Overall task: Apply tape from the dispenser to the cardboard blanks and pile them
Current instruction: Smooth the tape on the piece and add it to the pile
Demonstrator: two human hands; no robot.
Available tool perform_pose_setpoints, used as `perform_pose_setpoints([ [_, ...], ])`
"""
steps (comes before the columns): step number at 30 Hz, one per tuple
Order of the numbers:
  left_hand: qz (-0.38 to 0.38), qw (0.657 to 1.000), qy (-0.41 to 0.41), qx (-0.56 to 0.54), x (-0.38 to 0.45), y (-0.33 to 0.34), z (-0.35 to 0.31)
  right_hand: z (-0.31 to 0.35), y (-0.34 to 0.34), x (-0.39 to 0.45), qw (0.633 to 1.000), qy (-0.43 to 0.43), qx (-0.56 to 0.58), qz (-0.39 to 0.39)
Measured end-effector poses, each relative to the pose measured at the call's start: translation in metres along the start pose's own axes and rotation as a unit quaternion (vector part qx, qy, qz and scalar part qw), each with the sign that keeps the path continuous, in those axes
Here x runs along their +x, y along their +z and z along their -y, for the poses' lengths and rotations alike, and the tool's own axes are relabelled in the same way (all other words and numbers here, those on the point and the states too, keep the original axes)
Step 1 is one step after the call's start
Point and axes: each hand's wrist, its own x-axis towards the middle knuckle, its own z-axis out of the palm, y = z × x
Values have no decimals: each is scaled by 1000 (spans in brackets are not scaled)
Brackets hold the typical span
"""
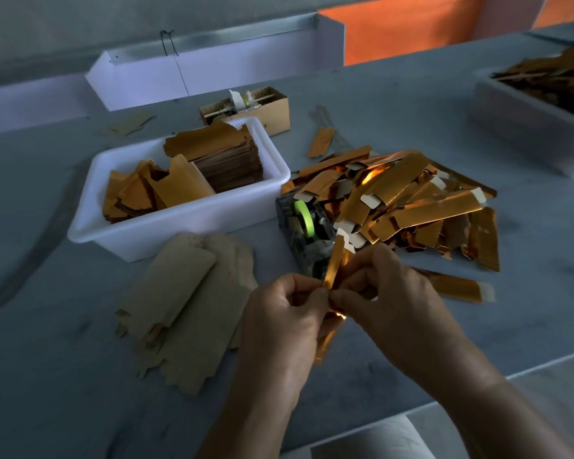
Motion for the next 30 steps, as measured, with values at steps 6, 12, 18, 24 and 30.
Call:
perform_pose_setpoints([
  [6, -73, 988, 103, 93, -4, 9, 5, 7, -2, 4, 996, 11, -86, -33],
  [12, -59, 997, 50, 10, 3, -3, 3, 7, -4, 9, 999, 9, -27, -17],
  [18, 1, 999, 18, -48, 3, -9, 1, -3, 4, 10, 974, 54, 210, 60],
  [24, 28, 999, -16, 27, 7, -24, 0, -1, -4, 17, 962, 84, 245, 88],
  [30, -178, 823, 82, 533, 26, -59, 10, 4, -40, 78, 992, 25, 44, -114],
])
